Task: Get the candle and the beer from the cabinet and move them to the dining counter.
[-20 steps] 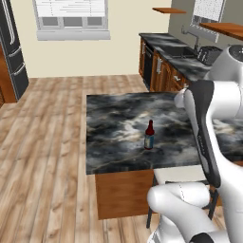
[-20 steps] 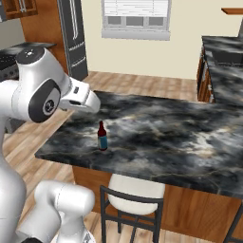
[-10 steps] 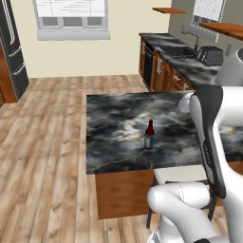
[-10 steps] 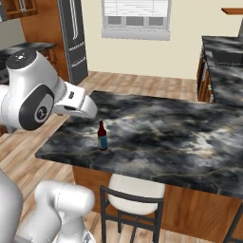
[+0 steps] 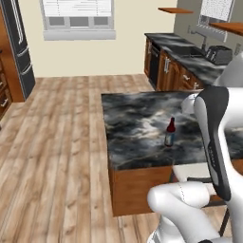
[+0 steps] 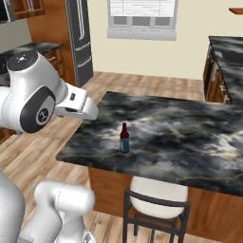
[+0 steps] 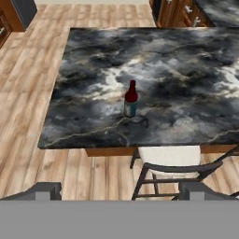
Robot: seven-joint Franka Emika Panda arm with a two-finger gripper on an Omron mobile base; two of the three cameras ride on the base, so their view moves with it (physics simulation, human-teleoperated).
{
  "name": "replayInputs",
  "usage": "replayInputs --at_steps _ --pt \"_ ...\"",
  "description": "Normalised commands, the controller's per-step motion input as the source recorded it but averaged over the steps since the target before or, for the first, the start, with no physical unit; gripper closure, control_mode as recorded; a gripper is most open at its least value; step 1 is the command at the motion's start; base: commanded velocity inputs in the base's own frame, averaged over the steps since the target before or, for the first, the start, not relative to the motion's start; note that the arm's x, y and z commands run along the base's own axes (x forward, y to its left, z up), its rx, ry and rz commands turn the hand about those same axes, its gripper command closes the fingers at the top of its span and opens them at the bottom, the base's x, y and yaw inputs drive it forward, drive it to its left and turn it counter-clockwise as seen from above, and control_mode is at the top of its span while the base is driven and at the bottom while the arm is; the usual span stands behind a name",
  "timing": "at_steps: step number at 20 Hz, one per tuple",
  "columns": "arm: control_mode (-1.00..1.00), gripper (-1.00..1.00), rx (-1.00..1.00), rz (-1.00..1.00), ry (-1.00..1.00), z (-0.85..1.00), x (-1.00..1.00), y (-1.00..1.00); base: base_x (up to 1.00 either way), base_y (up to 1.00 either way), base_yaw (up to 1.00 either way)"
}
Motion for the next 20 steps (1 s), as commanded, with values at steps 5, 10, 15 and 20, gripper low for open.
replayInputs --at_steps 5,10,15,20 --pt "1.00 -1.00 0.00 0.00 0.00 0.00 0.00 0.00 -0.12 1.00 0.00" --pt "1.00 -1.00 0.00 0.00 0.00 0.00 0.00 0.00 -0.02 0.97 0.00" --pt "1.00 -1.00 0.00 0.00 0.00 0.00 0.00 0.00 0.01 1.00 0.00" --pt "1.00 -1.00 0.00 0.00 0.00 0.00 0.00 0.00 0.04 0.89 0.00"
